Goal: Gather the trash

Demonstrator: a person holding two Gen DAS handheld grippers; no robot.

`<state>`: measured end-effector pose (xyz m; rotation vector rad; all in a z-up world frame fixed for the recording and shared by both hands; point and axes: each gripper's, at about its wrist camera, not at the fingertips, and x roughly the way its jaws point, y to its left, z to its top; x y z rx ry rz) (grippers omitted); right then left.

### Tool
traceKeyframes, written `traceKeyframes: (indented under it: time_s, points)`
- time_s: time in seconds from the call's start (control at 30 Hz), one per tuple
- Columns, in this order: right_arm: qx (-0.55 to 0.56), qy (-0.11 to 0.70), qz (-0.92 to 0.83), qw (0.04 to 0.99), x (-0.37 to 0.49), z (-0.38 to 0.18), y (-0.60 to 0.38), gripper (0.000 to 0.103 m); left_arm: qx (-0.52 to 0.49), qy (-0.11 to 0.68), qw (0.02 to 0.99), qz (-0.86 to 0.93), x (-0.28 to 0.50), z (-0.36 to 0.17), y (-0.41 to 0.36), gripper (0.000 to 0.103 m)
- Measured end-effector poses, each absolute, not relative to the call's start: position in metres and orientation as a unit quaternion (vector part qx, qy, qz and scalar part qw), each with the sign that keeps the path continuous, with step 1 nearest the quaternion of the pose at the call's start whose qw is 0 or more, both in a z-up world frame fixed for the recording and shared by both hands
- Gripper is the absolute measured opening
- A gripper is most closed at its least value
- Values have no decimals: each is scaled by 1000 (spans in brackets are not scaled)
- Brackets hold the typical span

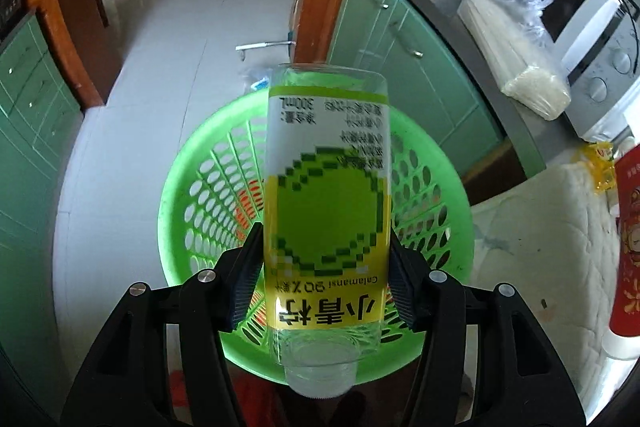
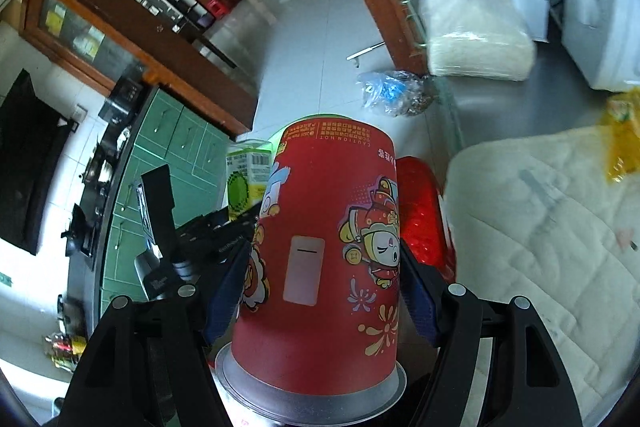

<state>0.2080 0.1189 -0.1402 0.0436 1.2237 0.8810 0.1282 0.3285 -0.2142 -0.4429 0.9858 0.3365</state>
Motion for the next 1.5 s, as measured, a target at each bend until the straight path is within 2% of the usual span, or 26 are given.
traceKeyframes:
  time_s: [0.03,0.1,0.33,0.47,0.87,0.97,1.23,1.5]
  points:
    - [17,555,400,729,207,-141,125,68,-213,466,843,161,126,-216,330,61]
    - [11,553,401,730,209,-143,133,68,-216,461,845,166,121,-216,334,72]
    - [3,557,405,725,212,-156,153,68,-228,438,850,181,103,-205,343,75]
    - [0,563,407,719,213,-168,173,68,-233,420,855,196,86,-194,348,81]
    - [11,583,414,699,214,-201,215,70,-244,394,856,229,42,-175,363,83]
    - [24,581,420,696,213,-203,220,76,-247,390,856,231,35,-173,364,83]
    - [28,569,431,700,206,-192,211,78,-249,388,857,231,30,-169,361,84]
    - [23,536,410,737,196,-161,149,78,-235,386,865,217,32,-156,342,84]
